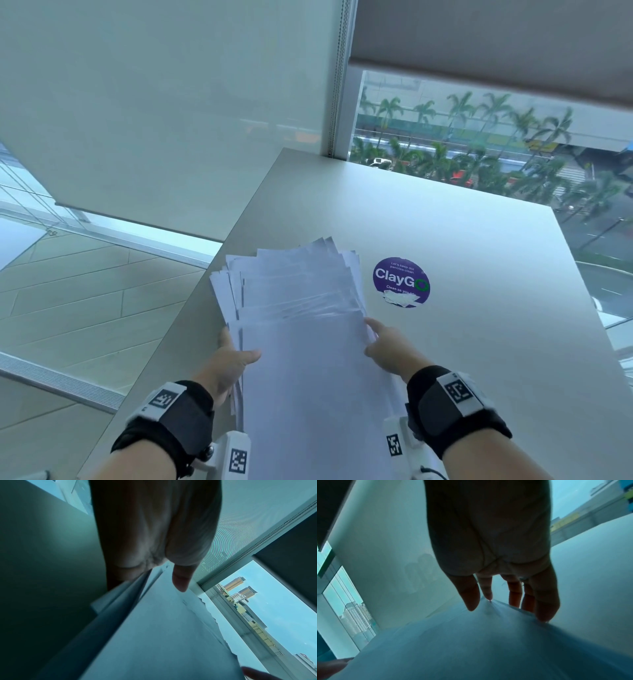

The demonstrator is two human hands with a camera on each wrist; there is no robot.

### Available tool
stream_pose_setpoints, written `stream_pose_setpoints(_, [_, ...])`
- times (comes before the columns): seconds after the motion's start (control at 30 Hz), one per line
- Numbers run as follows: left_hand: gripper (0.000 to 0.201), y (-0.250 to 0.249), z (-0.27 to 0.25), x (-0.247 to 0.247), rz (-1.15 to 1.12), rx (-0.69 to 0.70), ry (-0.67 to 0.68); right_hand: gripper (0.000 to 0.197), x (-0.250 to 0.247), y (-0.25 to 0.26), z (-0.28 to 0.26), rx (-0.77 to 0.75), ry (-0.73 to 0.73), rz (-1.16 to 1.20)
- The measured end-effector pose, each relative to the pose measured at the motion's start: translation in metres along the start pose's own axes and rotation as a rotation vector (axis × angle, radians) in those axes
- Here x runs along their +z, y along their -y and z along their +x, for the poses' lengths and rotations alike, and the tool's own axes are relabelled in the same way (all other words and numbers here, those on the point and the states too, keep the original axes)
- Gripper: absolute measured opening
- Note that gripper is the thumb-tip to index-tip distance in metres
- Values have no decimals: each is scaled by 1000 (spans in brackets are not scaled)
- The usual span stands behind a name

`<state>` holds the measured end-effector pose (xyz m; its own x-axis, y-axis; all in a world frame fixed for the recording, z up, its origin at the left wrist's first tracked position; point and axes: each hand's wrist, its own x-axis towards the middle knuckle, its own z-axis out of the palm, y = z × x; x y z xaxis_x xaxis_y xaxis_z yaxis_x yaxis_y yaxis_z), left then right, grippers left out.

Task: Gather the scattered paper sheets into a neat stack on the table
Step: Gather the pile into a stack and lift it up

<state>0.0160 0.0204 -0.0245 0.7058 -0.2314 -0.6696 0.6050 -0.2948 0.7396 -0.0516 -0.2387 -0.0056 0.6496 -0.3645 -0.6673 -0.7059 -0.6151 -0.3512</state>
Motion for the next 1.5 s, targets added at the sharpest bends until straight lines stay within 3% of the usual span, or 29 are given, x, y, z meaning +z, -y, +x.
stream_pose_setpoints(0.07, [91, 7, -2, -1, -16, -15, -4, 59, 1, -2, -5, 67, -30, 4])
stream_pose_setpoints(0.17, [83, 14, -9, 1, -30, -10, -40, 42, 2, -7, -8, 165, -91, 63])
stream_pose_setpoints(0.23, [80, 14, -14, 4, -34, -16, -35, 39, 1, -8, -8, 160, -55, 103])
stream_pose_setpoints(0.4, [88, 15, -12, 7, -11, -44, -37, 52, 9, -7, -8, 111, 19, 152])
stream_pose_setpoints(0.57, [78, 19, -12, 7, -32, -35, -86, 66, -6, -16, -7, 159, -9, 248])
stream_pose_setpoints(0.63, [70, 21, -12, 9, -9, -28, -98, 58, -12, -17, -5, 150, 31, 324])
stream_pose_setpoints(0.73, [57, 23, -14, 11, 15, -15, -112, 38, -12, -13, -5, 108, 2, 146])
stream_pose_setpoints(0.83, [53, 24, -18, 14, 25, 10, -133, 40, -12, -8, -4, 110, -88, -49])
stream_pose_setpoints(0.97, [71, 26, -27, 18, -6, 29, -159, 39, -14, -11, 0, 77, -101, 13])
stream_pose_setpoints(1.1, [76, 22, -34, 19, -5, 24, -156, 36, -14, -19, 2, 70, -80, -48])
stream_pose_setpoints(1.2, [77, 21, -37, 19, -12, 21, -167, 20, -11, -21, -2, 71, -69, -111])
stream_pose_setpoints(1.37, [61, 31, -33, 14, 23, -19, -240, 8, -10, -26, 0, 14, -129, -85])
stream_pose_setpoints(1.5, [48, 34, -29, 13, 23, -54, -265, 19, -13, -27, -4, -31, -148, 4])
